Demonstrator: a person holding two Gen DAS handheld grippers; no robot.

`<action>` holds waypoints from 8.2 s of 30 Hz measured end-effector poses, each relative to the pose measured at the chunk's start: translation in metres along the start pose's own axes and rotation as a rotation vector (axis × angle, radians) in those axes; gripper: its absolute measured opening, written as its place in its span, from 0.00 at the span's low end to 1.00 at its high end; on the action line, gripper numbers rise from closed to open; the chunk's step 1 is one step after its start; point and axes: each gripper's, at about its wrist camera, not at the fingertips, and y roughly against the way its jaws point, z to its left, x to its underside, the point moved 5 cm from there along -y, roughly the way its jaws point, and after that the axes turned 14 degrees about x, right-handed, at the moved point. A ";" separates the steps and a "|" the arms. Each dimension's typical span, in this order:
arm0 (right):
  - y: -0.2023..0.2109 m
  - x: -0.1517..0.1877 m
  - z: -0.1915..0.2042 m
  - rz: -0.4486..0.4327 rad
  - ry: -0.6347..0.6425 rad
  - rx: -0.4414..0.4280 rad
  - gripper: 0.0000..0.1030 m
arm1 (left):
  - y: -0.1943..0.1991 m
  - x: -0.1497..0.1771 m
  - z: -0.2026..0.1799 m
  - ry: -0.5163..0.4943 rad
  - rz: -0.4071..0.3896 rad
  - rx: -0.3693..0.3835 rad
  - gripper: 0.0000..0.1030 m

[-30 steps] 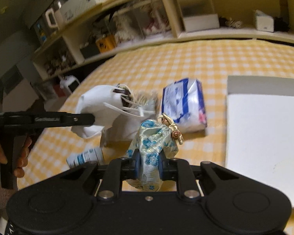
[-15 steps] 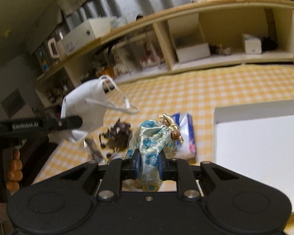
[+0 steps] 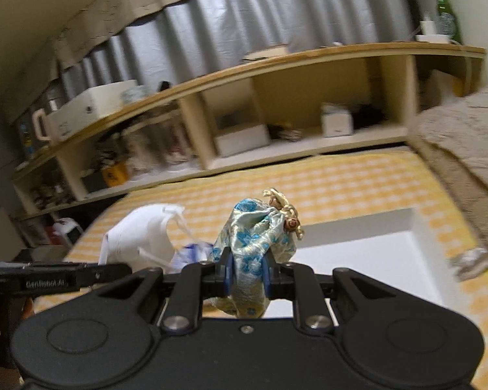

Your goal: Organize soft objects

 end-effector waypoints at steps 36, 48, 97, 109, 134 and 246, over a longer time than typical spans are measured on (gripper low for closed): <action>-0.071 0.056 -0.155 0.290 0.108 0.243 0.70 | -0.107 0.047 -0.007 -0.019 0.245 -0.036 0.57; -0.058 0.059 -0.149 0.287 0.098 0.227 0.69 | -0.148 0.031 -0.003 -0.127 0.254 -0.124 0.30; -0.045 0.062 -0.153 0.249 0.052 0.183 0.69 | -0.223 0.060 -0.036 -0.205 0.312 0.075 0.02; -0.032 0.061 -0.147 0.243 0.044 0.176 0.69 | -0.194 0.043 -0.034 -0.175 0.248 0.014 0.57; 0.028 0.050 -0.118 0.149 0.054 0.194 1.00 | -0.070 0.043 -0.054 -0.137 0.147 -0.034 1.00; -0.106 0.143 0.197 0.581 0.526 -0.317 0.80 | 0.026 0.106 0.221 -0.035 0.556 -0.313 0.82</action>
